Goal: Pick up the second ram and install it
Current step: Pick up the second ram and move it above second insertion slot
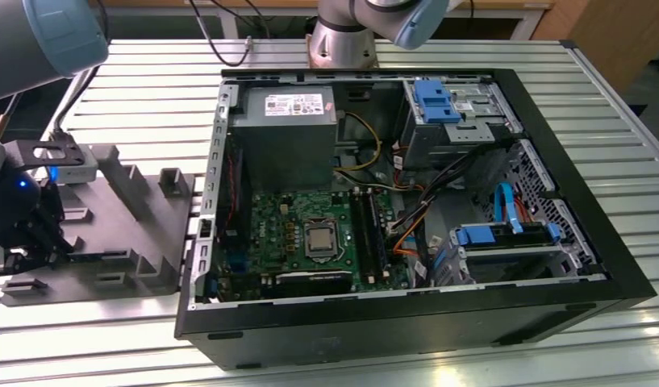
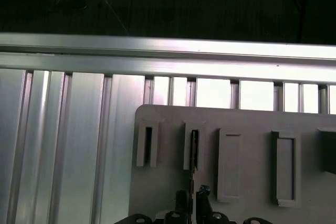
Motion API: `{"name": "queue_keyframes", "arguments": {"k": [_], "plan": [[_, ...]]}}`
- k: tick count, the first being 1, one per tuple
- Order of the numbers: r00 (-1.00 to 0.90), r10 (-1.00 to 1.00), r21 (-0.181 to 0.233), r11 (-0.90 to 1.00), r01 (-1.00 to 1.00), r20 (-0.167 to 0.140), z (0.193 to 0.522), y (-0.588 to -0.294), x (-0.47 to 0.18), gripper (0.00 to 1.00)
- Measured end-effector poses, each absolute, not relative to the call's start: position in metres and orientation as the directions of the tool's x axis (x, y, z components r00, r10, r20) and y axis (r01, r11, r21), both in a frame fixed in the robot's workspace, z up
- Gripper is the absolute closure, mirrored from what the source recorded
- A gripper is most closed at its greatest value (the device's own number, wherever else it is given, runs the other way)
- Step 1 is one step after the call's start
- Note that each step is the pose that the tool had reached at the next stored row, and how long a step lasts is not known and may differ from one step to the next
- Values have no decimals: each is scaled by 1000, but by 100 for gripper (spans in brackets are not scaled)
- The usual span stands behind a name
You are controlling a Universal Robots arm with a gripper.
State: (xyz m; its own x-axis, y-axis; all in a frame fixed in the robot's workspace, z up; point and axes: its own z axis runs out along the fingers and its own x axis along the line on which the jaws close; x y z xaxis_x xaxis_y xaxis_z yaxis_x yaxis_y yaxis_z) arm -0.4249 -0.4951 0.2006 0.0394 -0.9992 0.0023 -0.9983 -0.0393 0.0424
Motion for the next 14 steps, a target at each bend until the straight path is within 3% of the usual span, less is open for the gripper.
{"name": "queue_keyframes", "arguments": {"k": [14], "plan": [[39,-999,42,-40,-998,-4,202,-498,-425,78]]}}
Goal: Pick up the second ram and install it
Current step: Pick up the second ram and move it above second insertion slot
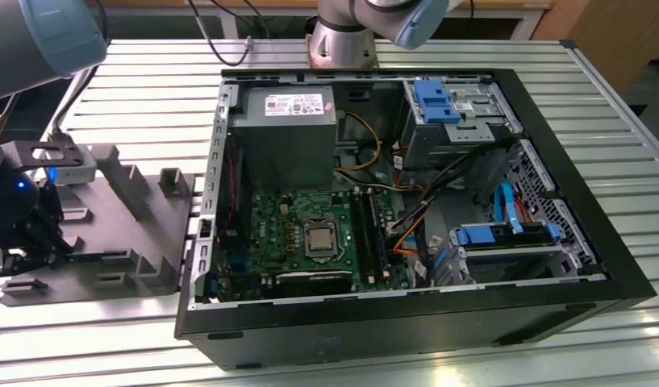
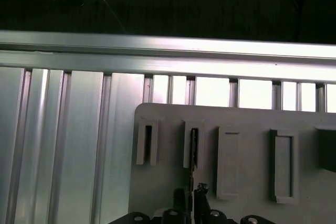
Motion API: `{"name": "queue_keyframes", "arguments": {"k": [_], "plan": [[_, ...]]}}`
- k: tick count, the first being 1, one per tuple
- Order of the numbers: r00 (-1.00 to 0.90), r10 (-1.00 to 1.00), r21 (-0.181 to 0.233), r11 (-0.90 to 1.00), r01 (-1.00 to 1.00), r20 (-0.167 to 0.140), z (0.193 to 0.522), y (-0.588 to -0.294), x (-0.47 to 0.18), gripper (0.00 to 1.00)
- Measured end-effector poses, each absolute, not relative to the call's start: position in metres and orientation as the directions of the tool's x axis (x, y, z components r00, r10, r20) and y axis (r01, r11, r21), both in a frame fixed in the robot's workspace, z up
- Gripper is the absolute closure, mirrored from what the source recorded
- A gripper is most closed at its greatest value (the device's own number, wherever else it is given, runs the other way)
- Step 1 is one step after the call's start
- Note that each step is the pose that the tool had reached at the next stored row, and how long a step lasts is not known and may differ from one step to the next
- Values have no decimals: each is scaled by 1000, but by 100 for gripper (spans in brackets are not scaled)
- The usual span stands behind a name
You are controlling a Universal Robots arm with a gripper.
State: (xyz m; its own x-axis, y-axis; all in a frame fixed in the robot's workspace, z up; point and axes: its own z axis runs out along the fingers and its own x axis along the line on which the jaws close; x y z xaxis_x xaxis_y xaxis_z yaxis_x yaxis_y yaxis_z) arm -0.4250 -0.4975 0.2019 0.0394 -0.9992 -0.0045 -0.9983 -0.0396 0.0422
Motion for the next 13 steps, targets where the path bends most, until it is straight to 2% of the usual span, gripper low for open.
{"name": "queue_keyframes", "arguments": {"k": [3,13], "plan": [[40,-999,41,-40,-998,-23,202,-498,-425,78],[39,-999,41,-40,-998,-23,201,-499,-425,78]]}}
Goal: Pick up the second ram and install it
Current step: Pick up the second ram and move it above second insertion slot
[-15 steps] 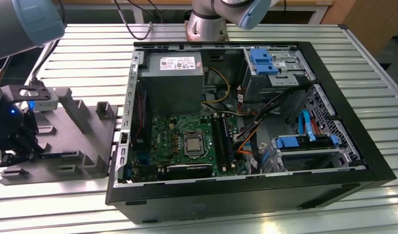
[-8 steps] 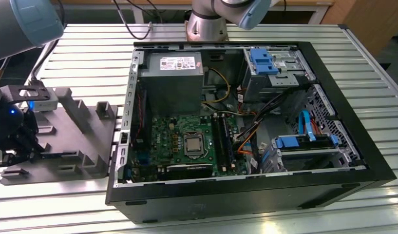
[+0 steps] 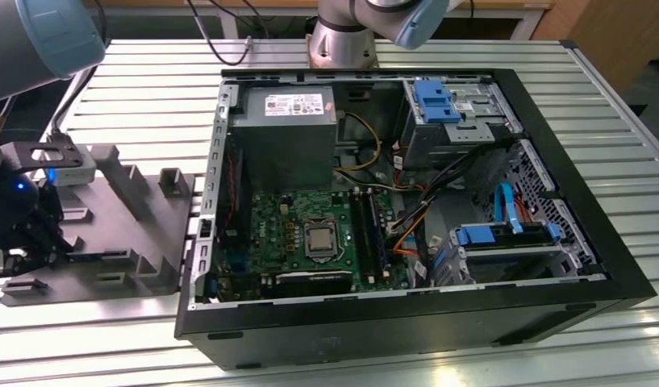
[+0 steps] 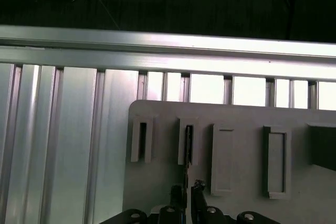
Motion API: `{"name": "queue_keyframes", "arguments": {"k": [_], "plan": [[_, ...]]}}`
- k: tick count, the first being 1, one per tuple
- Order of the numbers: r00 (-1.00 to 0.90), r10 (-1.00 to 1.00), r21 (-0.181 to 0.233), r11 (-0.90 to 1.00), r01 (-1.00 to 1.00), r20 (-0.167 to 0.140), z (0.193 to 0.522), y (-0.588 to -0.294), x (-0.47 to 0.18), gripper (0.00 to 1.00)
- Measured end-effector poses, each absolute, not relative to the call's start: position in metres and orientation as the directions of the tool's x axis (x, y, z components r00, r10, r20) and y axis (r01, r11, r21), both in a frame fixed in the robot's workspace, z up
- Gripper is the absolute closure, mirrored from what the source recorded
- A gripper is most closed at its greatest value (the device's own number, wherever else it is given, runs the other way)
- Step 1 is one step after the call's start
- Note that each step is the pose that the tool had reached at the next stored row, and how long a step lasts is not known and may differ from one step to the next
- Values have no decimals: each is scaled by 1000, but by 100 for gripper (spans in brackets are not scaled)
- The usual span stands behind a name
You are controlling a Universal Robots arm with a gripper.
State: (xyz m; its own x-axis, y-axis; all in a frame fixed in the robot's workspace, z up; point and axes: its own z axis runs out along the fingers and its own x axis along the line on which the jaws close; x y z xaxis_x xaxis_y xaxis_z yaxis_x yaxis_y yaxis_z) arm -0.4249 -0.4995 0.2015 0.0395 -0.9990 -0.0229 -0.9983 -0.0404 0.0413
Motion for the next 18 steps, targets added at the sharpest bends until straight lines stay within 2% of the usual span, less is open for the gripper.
{"name": "queue_keyframes", "arguments": {"k": [9,12,13,18], "plan": [[39,-999,41,-40,-998,-23,201,-500,-425,78],[39,-999,41,-40,-998,-23,201,-500,-425,80],[39,-999,41,-40,-998,-23,201,-500,-425,87],[39,-999,41,-40,-998,-23,201,-500,-425,87]]}}
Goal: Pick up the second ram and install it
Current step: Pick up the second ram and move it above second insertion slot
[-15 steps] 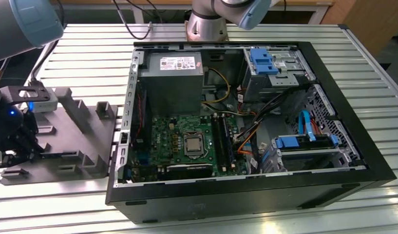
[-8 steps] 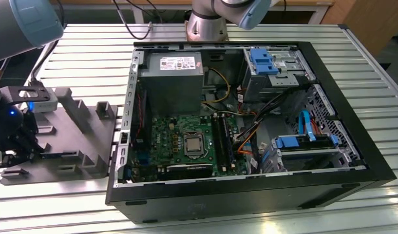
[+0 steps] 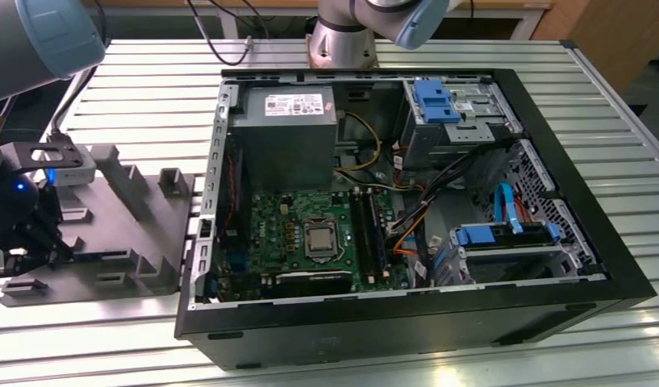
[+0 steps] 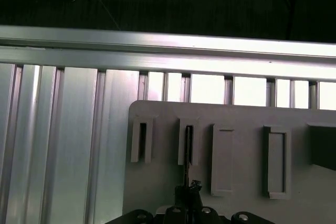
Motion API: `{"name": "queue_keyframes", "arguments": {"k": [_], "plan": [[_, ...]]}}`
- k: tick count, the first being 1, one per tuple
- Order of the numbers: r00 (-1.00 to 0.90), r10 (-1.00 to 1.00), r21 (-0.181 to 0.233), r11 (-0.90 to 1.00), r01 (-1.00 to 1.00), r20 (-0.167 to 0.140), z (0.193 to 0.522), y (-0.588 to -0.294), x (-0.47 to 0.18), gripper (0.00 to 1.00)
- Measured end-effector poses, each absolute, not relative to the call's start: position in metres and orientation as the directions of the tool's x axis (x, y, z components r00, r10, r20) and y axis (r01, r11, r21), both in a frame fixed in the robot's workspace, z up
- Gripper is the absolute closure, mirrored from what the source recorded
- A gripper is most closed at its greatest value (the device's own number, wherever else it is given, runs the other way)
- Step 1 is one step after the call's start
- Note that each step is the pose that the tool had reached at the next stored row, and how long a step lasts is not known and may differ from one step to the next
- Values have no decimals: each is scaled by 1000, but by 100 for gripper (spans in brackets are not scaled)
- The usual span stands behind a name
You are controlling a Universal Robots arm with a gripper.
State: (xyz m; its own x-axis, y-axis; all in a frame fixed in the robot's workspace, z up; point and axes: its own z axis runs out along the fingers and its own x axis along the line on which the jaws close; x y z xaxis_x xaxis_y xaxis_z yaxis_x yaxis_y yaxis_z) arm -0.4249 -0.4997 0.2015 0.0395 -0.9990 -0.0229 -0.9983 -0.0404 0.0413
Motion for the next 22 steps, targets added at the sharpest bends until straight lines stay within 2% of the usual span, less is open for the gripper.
{"name": "queue_keyframes", "arguments": {"k": [22], "plan": [[19,-1000,41,-20,-999,-23,201,-500,-425,88]]}}
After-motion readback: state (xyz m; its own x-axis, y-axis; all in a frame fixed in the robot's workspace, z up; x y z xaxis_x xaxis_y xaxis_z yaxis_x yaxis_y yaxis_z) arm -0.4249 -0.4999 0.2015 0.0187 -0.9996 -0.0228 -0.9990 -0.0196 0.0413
